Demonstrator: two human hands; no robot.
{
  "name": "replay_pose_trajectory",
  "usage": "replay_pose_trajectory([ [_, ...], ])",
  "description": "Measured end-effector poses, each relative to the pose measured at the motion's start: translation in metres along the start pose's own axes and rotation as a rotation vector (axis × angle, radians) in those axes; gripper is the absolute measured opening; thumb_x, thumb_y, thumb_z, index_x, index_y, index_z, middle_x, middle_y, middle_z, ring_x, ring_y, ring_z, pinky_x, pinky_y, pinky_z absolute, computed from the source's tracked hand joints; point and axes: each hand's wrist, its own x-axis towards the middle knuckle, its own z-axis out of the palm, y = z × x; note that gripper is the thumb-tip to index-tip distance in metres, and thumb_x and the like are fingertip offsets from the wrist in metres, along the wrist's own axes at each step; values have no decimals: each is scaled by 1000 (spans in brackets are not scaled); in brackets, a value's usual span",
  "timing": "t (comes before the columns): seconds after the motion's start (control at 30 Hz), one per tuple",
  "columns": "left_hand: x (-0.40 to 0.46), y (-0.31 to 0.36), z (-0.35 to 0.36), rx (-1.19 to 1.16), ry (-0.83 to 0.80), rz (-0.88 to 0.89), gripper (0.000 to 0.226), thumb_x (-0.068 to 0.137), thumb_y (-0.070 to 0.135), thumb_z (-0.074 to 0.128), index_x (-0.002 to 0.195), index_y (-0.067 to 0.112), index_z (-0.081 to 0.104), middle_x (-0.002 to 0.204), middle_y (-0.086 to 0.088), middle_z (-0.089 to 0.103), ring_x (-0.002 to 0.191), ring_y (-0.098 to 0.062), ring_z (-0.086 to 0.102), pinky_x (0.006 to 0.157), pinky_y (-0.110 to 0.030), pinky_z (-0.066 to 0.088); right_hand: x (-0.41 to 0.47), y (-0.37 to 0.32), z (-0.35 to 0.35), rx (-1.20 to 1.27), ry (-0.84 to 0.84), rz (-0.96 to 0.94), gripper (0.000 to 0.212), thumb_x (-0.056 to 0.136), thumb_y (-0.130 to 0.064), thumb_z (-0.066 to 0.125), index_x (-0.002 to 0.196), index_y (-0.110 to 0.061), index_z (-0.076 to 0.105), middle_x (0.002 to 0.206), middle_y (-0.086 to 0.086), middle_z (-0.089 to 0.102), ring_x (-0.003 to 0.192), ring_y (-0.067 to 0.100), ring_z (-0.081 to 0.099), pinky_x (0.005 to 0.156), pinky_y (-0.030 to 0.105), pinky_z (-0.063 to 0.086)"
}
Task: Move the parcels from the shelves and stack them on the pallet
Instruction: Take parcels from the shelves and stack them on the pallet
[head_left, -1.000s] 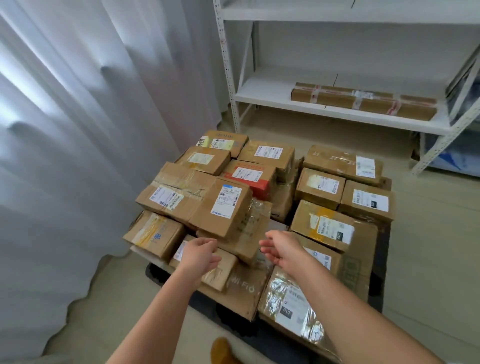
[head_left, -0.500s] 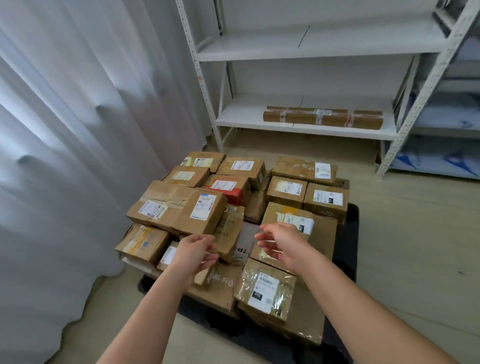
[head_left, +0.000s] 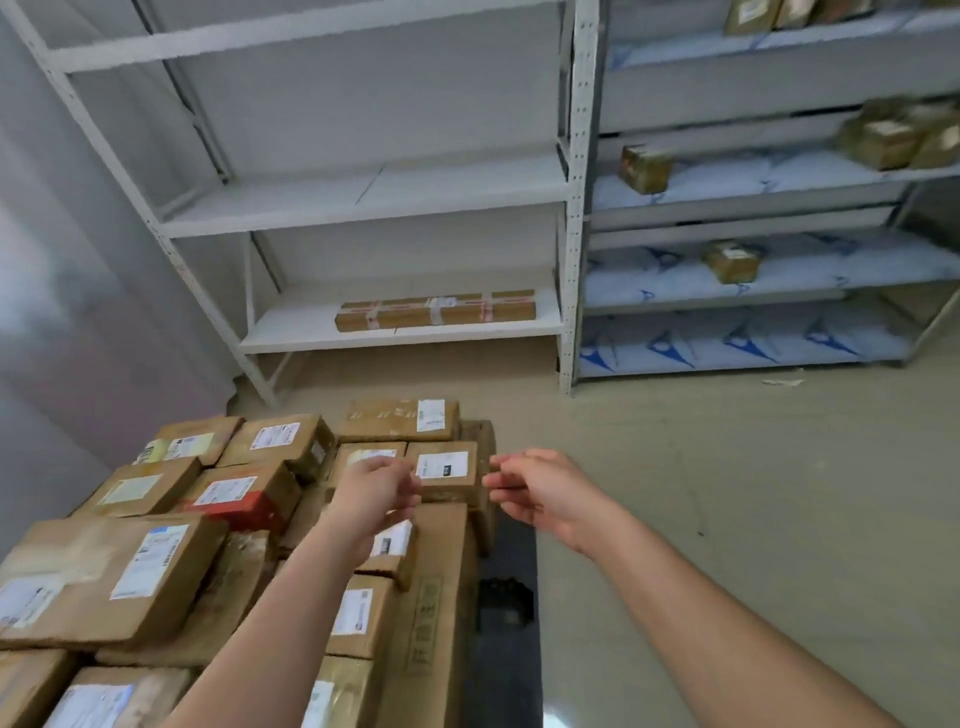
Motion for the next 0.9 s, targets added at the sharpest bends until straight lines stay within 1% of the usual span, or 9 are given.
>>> replay_pose_trajectory([
  [0.07, 8, 29, 78, -50, -30, 21, 14, 100, 13, 53, 104, 7, 65, 95, -11, 67, 78, -24, 64, 71, -32, 55, 9, -28, -74, 15, 47, -35, 16, 98, -10, 48, 95, -15, 63, 87, 6, 71, 72, 14, 62, 63, 21, 50],
  [0.17, 6, 77, 200, -97, -184, 22, 16, 100, 12, 51, 110, 6, 62, 97, -12, 64, 75, -23, 61, 69, -31, 51, 13, -72, -194, 42, 177, -103, 16, 98, -9, 47, 96, -14, 62, 85, 5, 69, 72, 14, 61, 62, 21, 48],
  [0.3, -8, 153, 334, -74, -409, 108, 18, 99, 10, 53, 113, 4, 62, 98, -12, 65, 76, -24, 65, 78, -34, 56, 13, -137, -335, 74, 397, -197, 18, 97, -9, 48, 105, -12, 64, 84, 4, 68, 68, 12, 59, 62, 21, 47],
  [0.4, -9, 213, 405, -9, -505, 213, 19, 98, 8, 55, 114, 4, 63, 99, -13, 67, 80, -25, 66, 81, -35, 57, 21, -183, -410, 121, 492, -258, 19, 96, -9, 48, 104, -13, 65, 83, 3, 68, 68, 12, 59, 63, 21, 47],
  [0.5, 6, 268, 462, 16, -505, 282, 14, 100, 10, 53, 108, 7, 64, 98, -11, 67, 79, -24, 66, 81, -35, 57, 38, -224, -468, 149, 558, -307, 20, 97, -8, 48, 104, -13, 66, 84, 4, 69, 69, 12, 59, 63, 21, 47],
  [0.57, 25, 300, 496, 31, -509, 302, 15, 100, 12, 52, 108, 8, 64, 98, -9, 68, 80, -23, 68, 84, -36, 57, 57, -248, -499, 155, 578, -320, 21, 97, -9, 48, 107, -13, 66, 88, 4, 71, 71, 12, 60, 65, 22, 49],
  [0.63, 51, 330, 527, 12, -518, 302, 16, 101, 13, 52, 111, 8, 64, 100, -10, 68, 84, -25, 68, 86, -36, 58, 83, -272, -525, 157, 568, -327, 21, 98, -9, 47, 108, -13, 65, 89, 5, 70, 71, 12, 60, 66, 22, 50],
  [0.77, 112, 383, 591, -41, -506, 287, 17, 100, 13, 53, 112, 8, 64, 104, -12, 67, 89, -27, 66, 82, -35, 57, 150, -326, -568, 157, 565, -338, 21, 99, -11, 47, 106, -17, 65, 92, 5, 70, 72, 11, 61, 66, 21, 51],
  [0.9, 174, 442, 650, -88, -487, 253, 16, 100, 10, 51, 108, 7, 64, 94, -10, 66, 81, -25, 64, 79, -33, 55, 218, -386, -608, 144, 557, -338, 21, 98, -11, 48, 104, -16, 67, 91, 5, 71, 75, 13, 62, 71, 24, 51],
])
